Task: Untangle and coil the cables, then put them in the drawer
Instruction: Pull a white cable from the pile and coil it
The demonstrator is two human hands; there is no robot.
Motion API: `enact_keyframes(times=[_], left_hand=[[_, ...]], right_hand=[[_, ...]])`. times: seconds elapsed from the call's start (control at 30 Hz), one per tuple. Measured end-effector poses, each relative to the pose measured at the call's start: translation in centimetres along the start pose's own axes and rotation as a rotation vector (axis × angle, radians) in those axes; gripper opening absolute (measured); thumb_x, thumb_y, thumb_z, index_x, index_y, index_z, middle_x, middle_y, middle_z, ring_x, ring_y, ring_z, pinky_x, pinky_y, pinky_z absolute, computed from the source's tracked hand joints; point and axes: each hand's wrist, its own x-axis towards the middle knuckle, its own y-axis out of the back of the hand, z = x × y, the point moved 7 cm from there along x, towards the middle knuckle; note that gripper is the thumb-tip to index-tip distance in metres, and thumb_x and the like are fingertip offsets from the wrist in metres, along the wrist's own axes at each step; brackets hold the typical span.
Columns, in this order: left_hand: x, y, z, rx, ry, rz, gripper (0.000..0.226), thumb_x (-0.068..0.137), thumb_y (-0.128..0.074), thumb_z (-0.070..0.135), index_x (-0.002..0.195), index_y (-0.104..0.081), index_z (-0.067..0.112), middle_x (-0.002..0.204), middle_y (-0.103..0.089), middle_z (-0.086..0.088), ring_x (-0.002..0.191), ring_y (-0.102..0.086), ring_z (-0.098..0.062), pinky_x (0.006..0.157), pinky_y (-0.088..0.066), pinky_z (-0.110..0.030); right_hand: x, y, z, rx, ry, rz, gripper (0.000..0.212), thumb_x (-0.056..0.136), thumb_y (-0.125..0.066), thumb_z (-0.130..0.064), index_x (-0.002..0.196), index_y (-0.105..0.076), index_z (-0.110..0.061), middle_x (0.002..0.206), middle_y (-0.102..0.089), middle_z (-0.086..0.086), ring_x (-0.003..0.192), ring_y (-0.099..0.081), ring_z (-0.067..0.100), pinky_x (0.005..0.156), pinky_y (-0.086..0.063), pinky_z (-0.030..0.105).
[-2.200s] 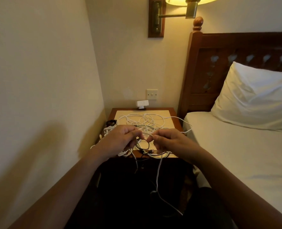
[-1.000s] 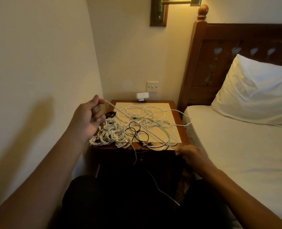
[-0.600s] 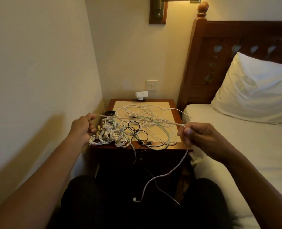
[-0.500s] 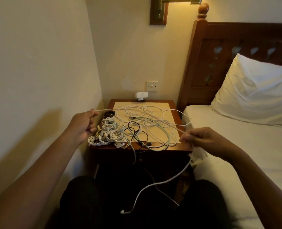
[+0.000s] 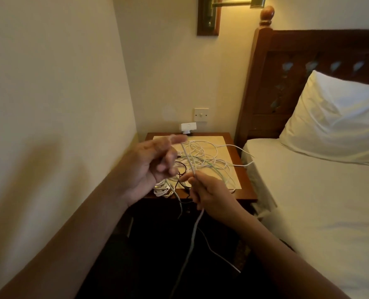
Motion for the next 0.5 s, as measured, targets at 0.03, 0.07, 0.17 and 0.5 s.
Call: enact_keyframes(times=[0.03, 0.07, 0.17, 0.5], left_hand=[[0.1, 0.9, 0.6, -0.047, -0.07, 0.05, 0.037, 0.101, -0.048, 0.014, 0.13, -0.06, -0.004, 0.073, -0.058, -0.002, 0.055, -0.047, -0.008, 0.061, -0.054, -0.027], [0.2, 1.9, 1.0, -0.062, -0.123, 0.098, 0.035, 0.102, -0.046, 0.011, 0.13, -0.059, -0.003, 0.08, -0.065, -0.004, 0.059, -0.055, -0.009, 0.065, -0.057, -0.028], [0.5, 3.8, -0.2, 0.095, -0.147, 0.216, 0.033, 0.103, -0.047, 0.004, 0.134, -0.06, 0.003, 0.101, -0.075, -0.01, 0.08, -0.07, -0.015, 0.081, -0.06, -0.031], [-2.2, 1.6, -6.1, 0.416, 0.115, -0.15, 0.035, 0.105, -0.044, 0.028, 0.115, -0.07, 0.008, 0.08, -0.071, -0.014, 0.057, -0.058, -0.018, 0.056, -0.045, -0.023]], right_hand=[[-0.3, -0.8, 0.5, -0.085, -0.015, -0.062, 0.027, 0.111, -0.04, -0.028, 0.123, -0.064, -0.028, 0.072, -0.06, 0.0, 0.058, -0.054, 0.01, 0.058, -0.047, 0.031], [-0.8, -1.8, 0.7, -0.154, -0.03, -0.143, 0.028, 0.111, -0.04, -0.029, 0.127, -0.063, -0.031, 0.076, -0.062, -0.003, 0.059, -0.052, 0.008, 0.059, -0.047, 0.032], [-2.6, -4.3, -1.0, -0.206, -0.038, -0.368, 0.03, 0.11, -0.041, -0.034, 0.133, -0.061, -0.034, 0.099, -0.067, -0.009, 0.076, -0.062, 0.004, 0.07, -0.054, 0.031], [-0.1, 4.3, -7.0, -0.244, 0.122, 0.0, 0.02, 0.104, -0.058, -0.03, 0.102, -0.076, -0.02, 0.071, -0.065, -0.016, 0.067, -0.059, -0.004, 0.058, -0.042, 0.01]])
